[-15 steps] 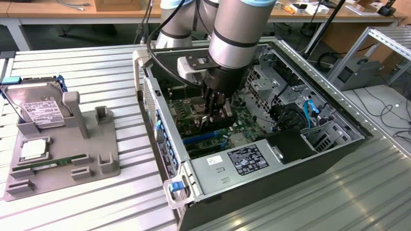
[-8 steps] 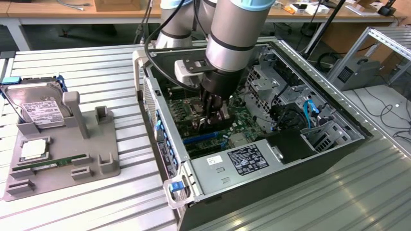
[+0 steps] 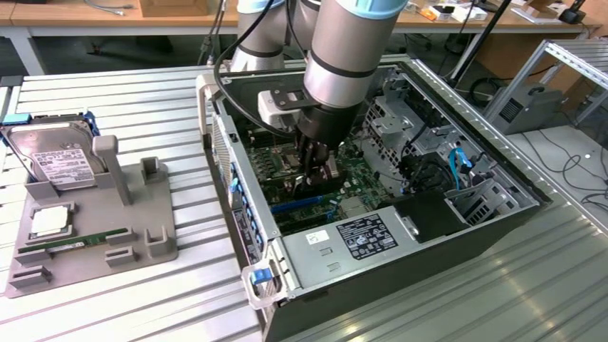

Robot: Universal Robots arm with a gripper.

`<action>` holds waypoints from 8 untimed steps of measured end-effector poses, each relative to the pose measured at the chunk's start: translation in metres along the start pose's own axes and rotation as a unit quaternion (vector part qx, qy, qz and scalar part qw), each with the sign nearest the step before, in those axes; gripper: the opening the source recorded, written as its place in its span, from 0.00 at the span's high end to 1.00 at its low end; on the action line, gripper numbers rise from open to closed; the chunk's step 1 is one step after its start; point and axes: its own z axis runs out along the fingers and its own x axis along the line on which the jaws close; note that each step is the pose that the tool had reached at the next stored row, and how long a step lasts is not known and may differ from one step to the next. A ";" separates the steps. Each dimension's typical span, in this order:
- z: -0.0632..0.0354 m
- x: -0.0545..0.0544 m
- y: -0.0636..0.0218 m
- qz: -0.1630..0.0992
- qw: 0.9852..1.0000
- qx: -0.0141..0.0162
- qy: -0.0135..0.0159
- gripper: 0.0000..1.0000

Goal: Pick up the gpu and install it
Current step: 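Insert the gpu into the slot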

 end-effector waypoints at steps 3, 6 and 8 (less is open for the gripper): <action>0.0007 0.000 0.0000 0.000 1.000 0.000 0.000 0.73; 0.0021 0.000 0.0000 0.000 1.000 0.000 0.000 0.73; 0.0038 0.000 0.0000 0.000 1.000 0.000 0.000 0.73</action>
